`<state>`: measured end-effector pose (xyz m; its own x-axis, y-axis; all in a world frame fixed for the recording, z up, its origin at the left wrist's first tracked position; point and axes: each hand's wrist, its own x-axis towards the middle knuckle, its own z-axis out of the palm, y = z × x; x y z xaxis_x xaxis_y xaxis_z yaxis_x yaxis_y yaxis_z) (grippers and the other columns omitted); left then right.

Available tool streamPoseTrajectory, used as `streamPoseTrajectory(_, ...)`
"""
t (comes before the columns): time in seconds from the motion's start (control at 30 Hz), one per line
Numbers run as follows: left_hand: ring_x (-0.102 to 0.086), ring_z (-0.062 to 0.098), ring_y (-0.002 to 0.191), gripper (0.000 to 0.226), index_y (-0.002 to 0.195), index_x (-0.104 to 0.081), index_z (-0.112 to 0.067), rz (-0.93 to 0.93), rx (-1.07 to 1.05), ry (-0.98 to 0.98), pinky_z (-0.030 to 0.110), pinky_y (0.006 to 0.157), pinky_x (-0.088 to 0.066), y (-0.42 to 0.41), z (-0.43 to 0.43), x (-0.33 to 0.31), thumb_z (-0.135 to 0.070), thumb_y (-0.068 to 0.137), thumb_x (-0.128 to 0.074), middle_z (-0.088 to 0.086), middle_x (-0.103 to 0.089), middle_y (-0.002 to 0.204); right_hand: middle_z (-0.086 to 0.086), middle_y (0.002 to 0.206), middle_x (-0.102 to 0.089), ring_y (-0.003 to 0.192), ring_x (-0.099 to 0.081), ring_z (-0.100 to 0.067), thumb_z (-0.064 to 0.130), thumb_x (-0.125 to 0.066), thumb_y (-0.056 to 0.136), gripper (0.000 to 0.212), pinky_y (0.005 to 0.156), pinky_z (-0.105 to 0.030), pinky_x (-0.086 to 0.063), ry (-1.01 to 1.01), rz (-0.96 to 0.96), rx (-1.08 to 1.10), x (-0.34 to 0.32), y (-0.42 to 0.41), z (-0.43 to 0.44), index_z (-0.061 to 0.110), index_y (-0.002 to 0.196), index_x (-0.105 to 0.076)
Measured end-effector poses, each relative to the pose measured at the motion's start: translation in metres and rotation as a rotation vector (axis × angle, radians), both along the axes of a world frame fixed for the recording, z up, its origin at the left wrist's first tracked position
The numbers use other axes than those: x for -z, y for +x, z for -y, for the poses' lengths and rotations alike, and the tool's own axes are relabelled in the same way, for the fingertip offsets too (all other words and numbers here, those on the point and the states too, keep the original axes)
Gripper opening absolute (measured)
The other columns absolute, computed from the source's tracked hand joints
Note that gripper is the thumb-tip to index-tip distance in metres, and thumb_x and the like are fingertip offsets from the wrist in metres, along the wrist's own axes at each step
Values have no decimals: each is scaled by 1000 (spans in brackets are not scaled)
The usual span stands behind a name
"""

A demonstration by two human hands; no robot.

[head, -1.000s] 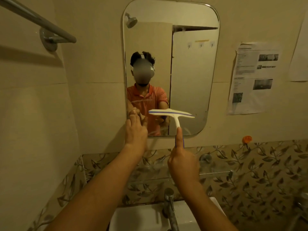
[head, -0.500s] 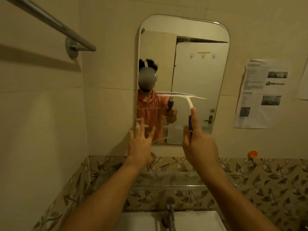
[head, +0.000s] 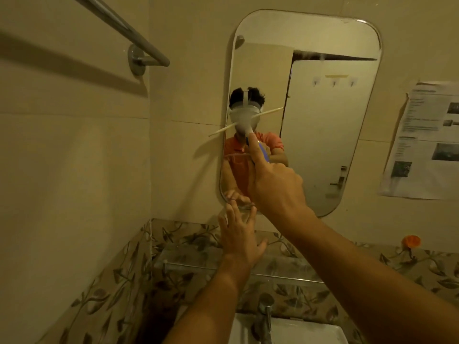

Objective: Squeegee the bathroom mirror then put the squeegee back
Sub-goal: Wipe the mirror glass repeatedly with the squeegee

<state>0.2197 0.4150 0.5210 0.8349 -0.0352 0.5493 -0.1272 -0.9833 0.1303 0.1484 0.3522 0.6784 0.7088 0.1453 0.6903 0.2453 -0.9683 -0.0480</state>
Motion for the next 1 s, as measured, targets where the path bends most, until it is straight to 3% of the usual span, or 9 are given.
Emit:
streamPoseTrajectory(0.1, 5, 41, 149, 87, 159, -19, -34, -41, 15, -49, 56, 119, -9, 3, 2, 2, -74, 86, -48, 21, 9, 164, 2, 69, -46, 46, -44, -7, 22, -40, 107, 77, 37, -21, -28, 0, -10, 18, 3, 9, -4, 33, 159, 15)
streamPoseTrajectory(0.27, 3, 40, 150, 90, 159, -21, -25, -52, 23, -101, 56, 120, -9, 9, 8, 5, -72, 87, -48, 21, 9, 164, 4, 65, -34, 45, -41, -6, 18, -40, 106, 82, 36, -21, -25, -28, -23, 58, 14, 15, -2, 30, 156, 23)
streamPoseTrajectory(0.4, -20, 43, 147, 92, 152, -36, -13, 53, 34, -170, 58, 115, -25, 8, 8, 6, -64, 81, -64, 26, -17, 162, 2, 65, -38, 47, -44, -8, 19, -41, 104, 85, 38, -24, -31, -40, -56, 82, 33, 17, -1, 31, 154, 26)
streamPoseTrajectory(0.53, -42, 44, 136, 63, 137, -55, -10, 157, 66, -202, 57, 106, -40, 0, 10, 1, -46, 87, -68, 30, -40, 150, 2, 69, -44, 48, -43, -7, 26, -36, 106, 78, 41, -22, -30, -16, -92, 103, 70, 8, 3, 30, 156, 24)
streamPoseTrajectory(0.63, -63, 47, 108, 84, 140, -34, -12, 214, 158, -340, 58, 81, -57, 0, 10, -2, -38, 77, -82, 33, -55, 129, -1, 75, -50, 49, -44, -8, 30, -35, 107, 84, 44, -23, -36, -13, -153, 131, 100, 0, 10, 30, 146, 39)
streamPoseTrajectory(0.73, -34, 49, 140, 85, 155, -20, -14, 108, 112, -64, 61, 109, -36, 2, 12, 0, -54, 91, -60, 29, -31, 153, -2, 76, -56, 52, -52, -13, 27, -41, 106, 95, 51, -28, -51, -71, -172, 176, 130, -3, 21, 29, 141, 47)
streamPoseTrajectory(0.8, -15, 44, 148, 79, 158, -17, -19, 14, 42, -53, 56, 116, -18, 7, 11, 5, -60, 97, -43, 24, -20, 161, -2, 79, -61, 54, -55, -13, 28, -44, 106, 95, 53, -28, -52, -65, -186, 183, 141, -4, 26, 27, 143, 44)
streamPoseTrajectory(0.93, -20, 43, 147, 75, 156, -29, -23, 3, 81, -162, 55, 115, -22, 12, 12, 6, -63, 95, -45, 21, -30, 158, 0, 79, -55, 55, -51, -11, 30, -42, 107, 89, 51, -24, -42, -51, -188, 151, 130, -14, 26, 29, 149, 37)
streamPoseTrajectory(1.0, -27, 43, 145, 68, 156, -30, -22, 56, 165, -416, 53, 115, -29, 8, 11, 6, -52, 99, -50, 19, -33, 156, 1, 73, -51, 48, -40, -7, 30, -42, 107, 84, 44, -21, -29, -8, -144, 78, 111, -19, 24, 32, 152, 29)
